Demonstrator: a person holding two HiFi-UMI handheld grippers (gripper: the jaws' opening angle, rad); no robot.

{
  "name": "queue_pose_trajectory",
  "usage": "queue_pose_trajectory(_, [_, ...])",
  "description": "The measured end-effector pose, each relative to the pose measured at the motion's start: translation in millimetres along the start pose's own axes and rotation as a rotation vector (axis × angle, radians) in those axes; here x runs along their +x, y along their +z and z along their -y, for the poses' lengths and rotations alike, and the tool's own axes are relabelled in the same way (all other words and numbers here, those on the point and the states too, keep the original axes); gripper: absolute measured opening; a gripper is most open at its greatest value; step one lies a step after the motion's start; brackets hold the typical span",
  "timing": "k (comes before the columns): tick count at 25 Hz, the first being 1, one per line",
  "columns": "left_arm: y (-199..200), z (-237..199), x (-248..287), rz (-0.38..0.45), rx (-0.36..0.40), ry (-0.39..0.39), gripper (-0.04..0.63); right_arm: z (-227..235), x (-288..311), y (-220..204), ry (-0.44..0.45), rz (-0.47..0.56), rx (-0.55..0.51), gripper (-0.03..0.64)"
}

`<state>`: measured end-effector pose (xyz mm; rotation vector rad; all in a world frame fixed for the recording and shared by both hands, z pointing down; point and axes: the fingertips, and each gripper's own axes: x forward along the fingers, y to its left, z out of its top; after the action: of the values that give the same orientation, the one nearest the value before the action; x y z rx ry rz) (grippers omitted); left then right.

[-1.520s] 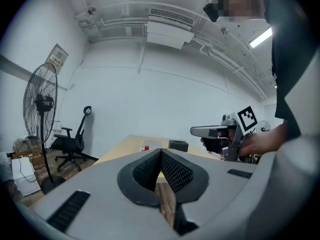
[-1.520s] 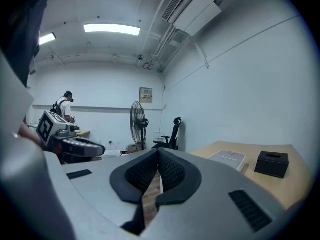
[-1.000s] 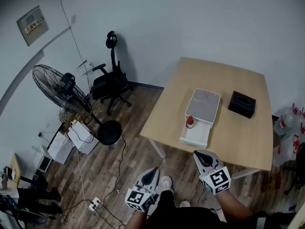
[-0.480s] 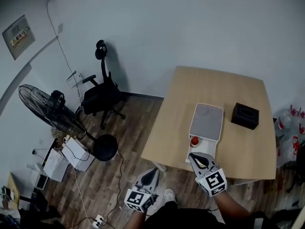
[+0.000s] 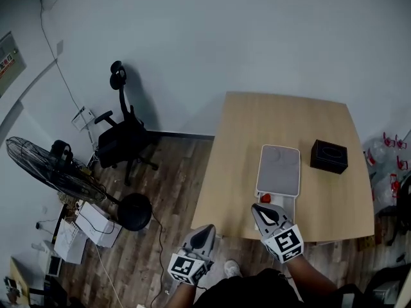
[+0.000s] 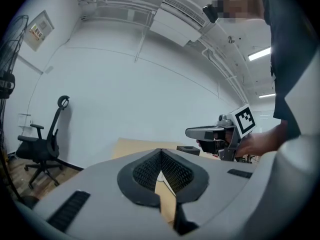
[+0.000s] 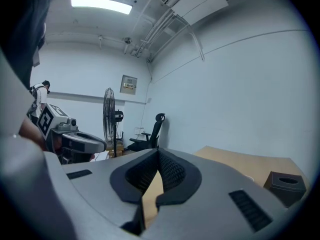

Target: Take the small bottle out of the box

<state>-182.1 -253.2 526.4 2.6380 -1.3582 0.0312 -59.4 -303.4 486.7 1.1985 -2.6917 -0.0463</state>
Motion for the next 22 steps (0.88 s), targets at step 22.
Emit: queue_pose_trajectory(22, [-6.2, 4.2, 66.4, -0.055, -0.043, -0.038, 0.012, 58.2, 10.9, -75.6, 0.015, -0.215, 0.013, 0.195])
